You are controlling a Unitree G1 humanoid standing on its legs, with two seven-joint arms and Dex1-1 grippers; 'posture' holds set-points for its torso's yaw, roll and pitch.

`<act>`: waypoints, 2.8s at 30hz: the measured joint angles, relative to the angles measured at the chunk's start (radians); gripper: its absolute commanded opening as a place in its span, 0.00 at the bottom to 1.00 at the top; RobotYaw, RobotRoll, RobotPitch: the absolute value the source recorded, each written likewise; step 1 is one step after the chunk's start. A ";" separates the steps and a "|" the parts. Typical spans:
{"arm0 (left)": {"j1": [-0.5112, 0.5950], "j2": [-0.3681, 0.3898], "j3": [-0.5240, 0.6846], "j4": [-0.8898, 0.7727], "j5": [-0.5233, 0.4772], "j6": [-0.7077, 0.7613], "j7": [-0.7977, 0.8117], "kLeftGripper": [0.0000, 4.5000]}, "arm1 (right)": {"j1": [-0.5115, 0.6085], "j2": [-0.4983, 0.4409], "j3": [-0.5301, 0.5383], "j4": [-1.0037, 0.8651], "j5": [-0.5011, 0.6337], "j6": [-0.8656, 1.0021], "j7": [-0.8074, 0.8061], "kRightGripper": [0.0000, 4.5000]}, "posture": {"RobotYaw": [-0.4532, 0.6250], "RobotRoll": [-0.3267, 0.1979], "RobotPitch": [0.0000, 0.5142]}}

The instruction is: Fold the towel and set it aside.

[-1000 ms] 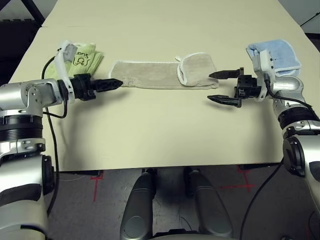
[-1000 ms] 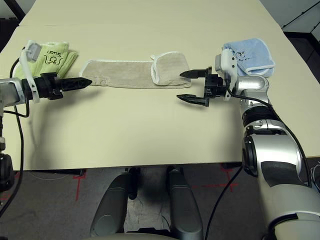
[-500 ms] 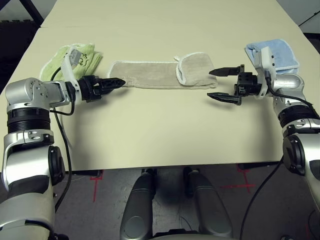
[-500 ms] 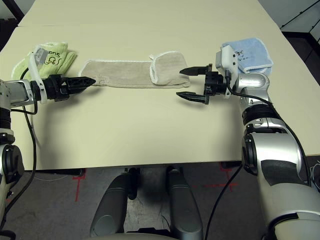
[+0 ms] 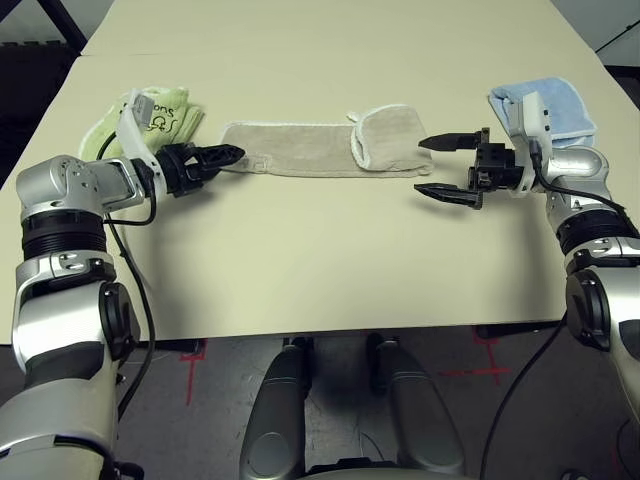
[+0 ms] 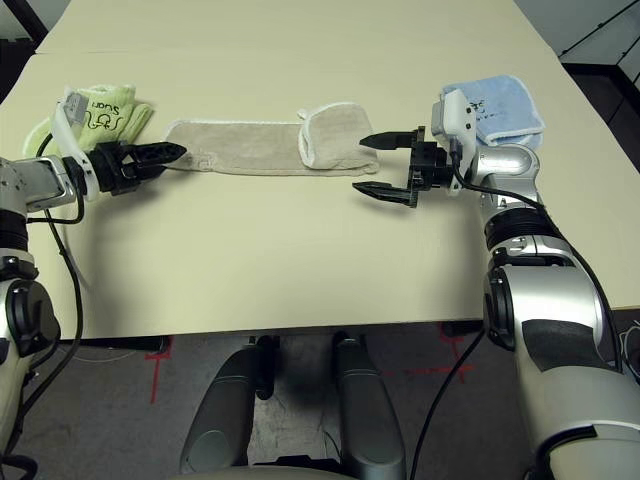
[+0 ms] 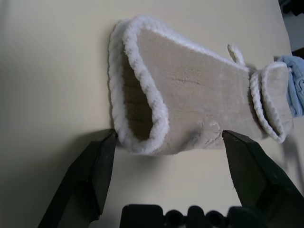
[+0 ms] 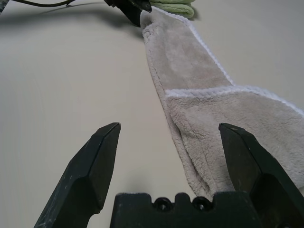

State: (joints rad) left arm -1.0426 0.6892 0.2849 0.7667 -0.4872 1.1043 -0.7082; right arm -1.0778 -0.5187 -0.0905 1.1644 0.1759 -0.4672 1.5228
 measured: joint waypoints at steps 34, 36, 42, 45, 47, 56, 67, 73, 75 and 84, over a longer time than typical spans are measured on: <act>0.128 0.150 0.008 -0.165 -0.018 0.156 -0.053 0.01 | -0.015 -0.001 0.000 0.002 -0.022 -0.008 -0.041 1.00 | 0.52 0.62 0.42; 0.134 0.165 0.011 -0.175 -0.019 0.156 -0.056 0.01 | -0.015 -0.001 0.000 0.006 -0.022 0.006 -0.038 1.00 | 0.52 0.62 0.41; 0.136 0.170 0.015 -0.180 -0.018 0.103 -0.052 0.01 | -0.015 0.000 -0.002 0.008 -0.019 0.066 -0.034 1.00 | 0.52 0.62 0.40; 0.124 0.171 -0.001 -0.177 -0.011 0.067 -0.057 0.01 | -0.015 0.000 -0.002 0.008 -0.018 0.084 -0.028 1.00 | 0.52 0.62 0.40; 0.107 0.175 -0.023 -0.173 -0.004 0.053 -0.069 0.01 | -0.015 0.001 -0.002 0.008 -0.014 0.096 -0.018 1.00 | 0.52 0.62 0.39; 0.086 0.209 -0.104 -0.141 0.042 -0.008 -0.136 0.01 | -0.015 0.000 -0.002 0.008 -0.011 0.124 -0.008 1.00 | 0.52 0.62 0.39; 0.087 0.282 -0.153 -0.083 0.100 -0.074 -0.220 0.01 | -0.014 -0.003 -0.002 0.007 -0.011 0.124 -0.008 1.00 | 0.52 0.62 0.39; 0.025 0.276 -0.192 -0.081 0.127 -0.111 -0.256 0.01 | -0.014 -0.002 -0.002 0.007 -0.011 0.123 -0.009 1.00 | 0.52 0.62 0.39; -0.009 0.263 -0.207 -0.081 0.136 -0.122 -0.268 0.01 | -0.014 -0.003 -0.002 0.007 -0.012 0.122 -0.009 1.00 | 0.52 0.62 0.39; -0.173 0.066 -0.265 -0.168 0.135 -0.137 -0.280 0.01 | -0.016 -0.001 -0.002 0.007 -0.013 0.116 -0.014 1.00 | 0.52 0.62 0.39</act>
State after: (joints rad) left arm -1.2155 0.7552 0.0201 0.5989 -0.3526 0.9677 -0.9879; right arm -1.0935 -0.5196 -0.0924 1.1714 0.1627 -0.3509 1.5085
